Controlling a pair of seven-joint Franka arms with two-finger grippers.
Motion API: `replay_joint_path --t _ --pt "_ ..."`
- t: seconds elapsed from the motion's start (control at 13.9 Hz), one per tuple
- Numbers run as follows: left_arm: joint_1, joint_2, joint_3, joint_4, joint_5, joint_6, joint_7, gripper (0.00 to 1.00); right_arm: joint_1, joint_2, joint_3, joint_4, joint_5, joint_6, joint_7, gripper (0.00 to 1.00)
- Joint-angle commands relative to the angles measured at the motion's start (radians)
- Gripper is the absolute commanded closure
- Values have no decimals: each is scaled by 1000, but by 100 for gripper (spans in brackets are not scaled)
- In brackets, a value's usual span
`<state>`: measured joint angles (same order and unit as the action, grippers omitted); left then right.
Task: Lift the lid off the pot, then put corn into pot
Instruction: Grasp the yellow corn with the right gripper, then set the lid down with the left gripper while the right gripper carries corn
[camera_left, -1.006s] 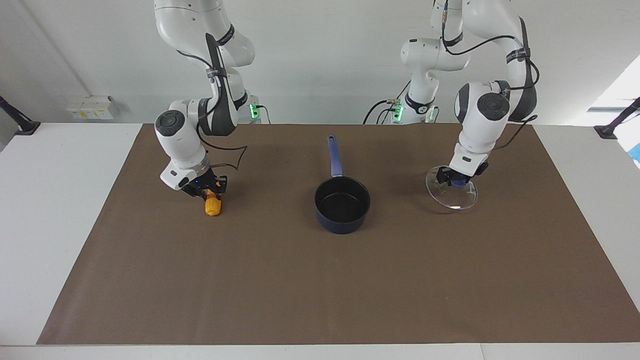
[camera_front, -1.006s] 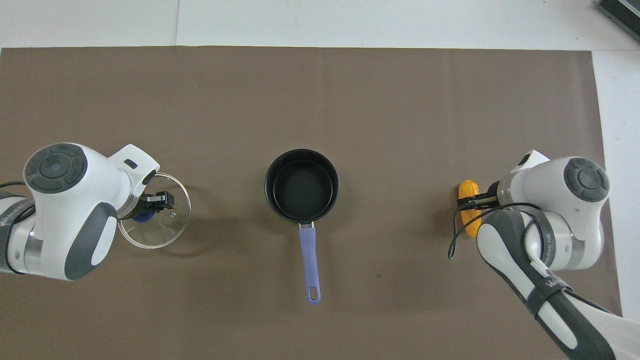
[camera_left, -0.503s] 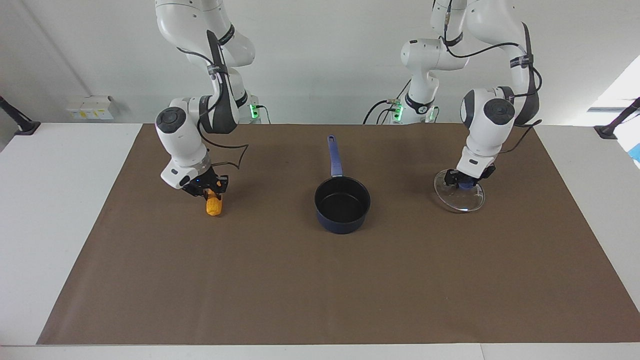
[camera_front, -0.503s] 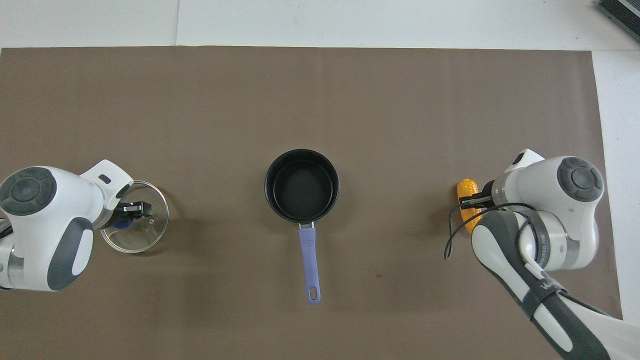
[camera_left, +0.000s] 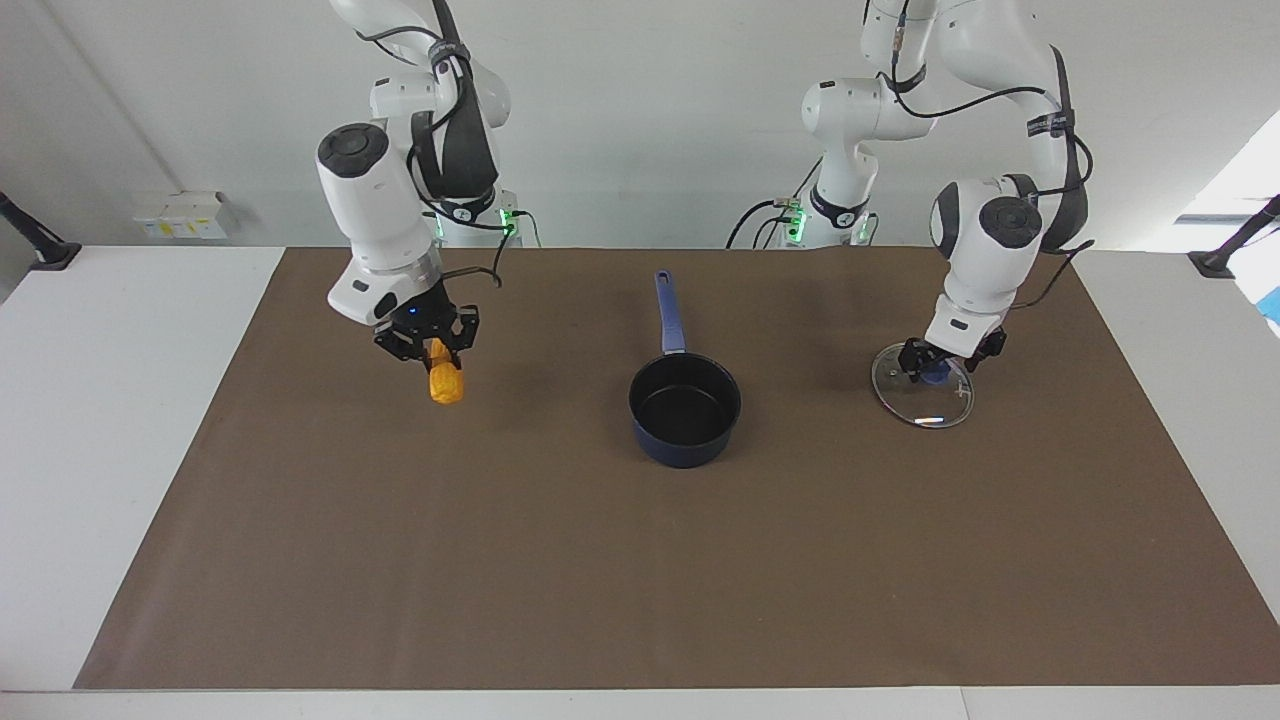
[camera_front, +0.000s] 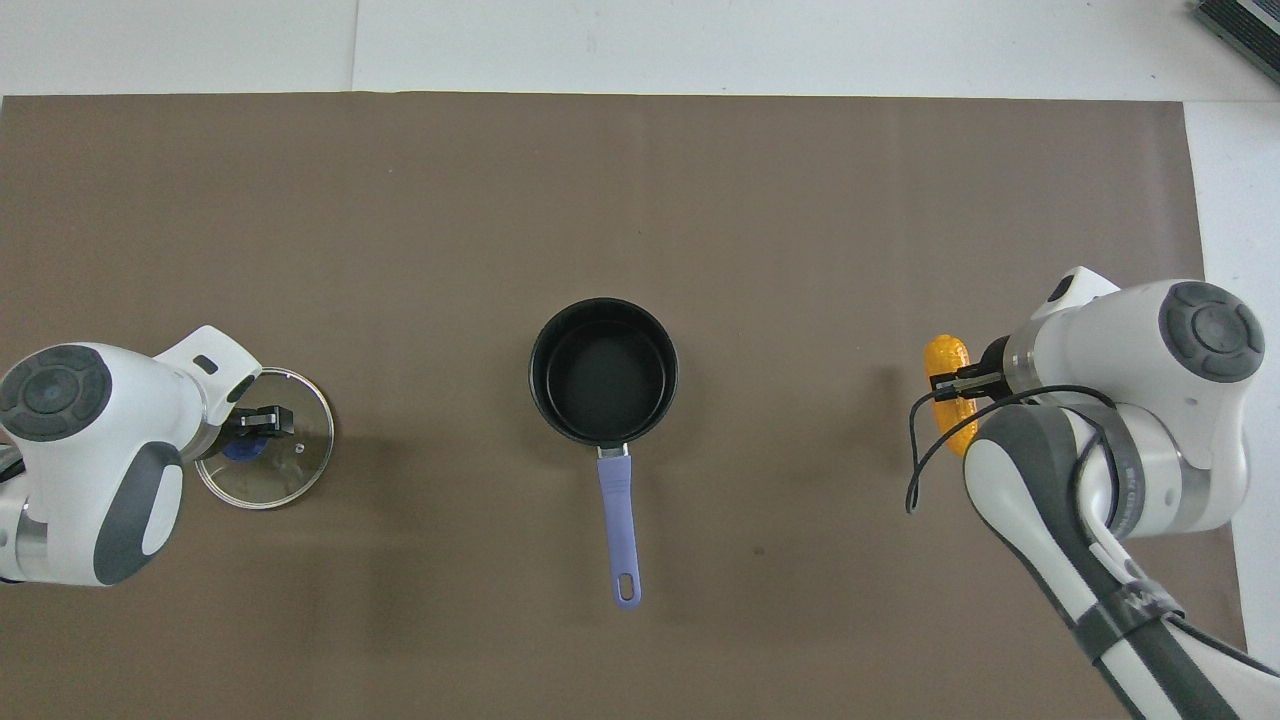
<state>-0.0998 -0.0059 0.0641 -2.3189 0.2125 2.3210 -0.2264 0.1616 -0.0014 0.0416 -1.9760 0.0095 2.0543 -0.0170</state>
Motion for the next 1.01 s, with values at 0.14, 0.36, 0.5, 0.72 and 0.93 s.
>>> replay_joint_path --t 0.14,0.36,0.5,0.72,0.93 --pt "-41 78 -13 209 -63 -132 -1 0 203 214 8 375 -29 -245 227 100" --pt "-73 83 -15 323 -117 -239 9 0 277 334 6 509 -36 -279 350 100" --pt "-74 70 -17 384 -162 -320 77 0 318 411 4 592 -37 -290 419 100" --pt "-69 69 -14 511 -194 -492 176 0 389 550 0 758 -45 -332 532 100" --pt "-61 63 -12 599 -194 -616 235 0 435 604 4 760 -60 -284 585 100"
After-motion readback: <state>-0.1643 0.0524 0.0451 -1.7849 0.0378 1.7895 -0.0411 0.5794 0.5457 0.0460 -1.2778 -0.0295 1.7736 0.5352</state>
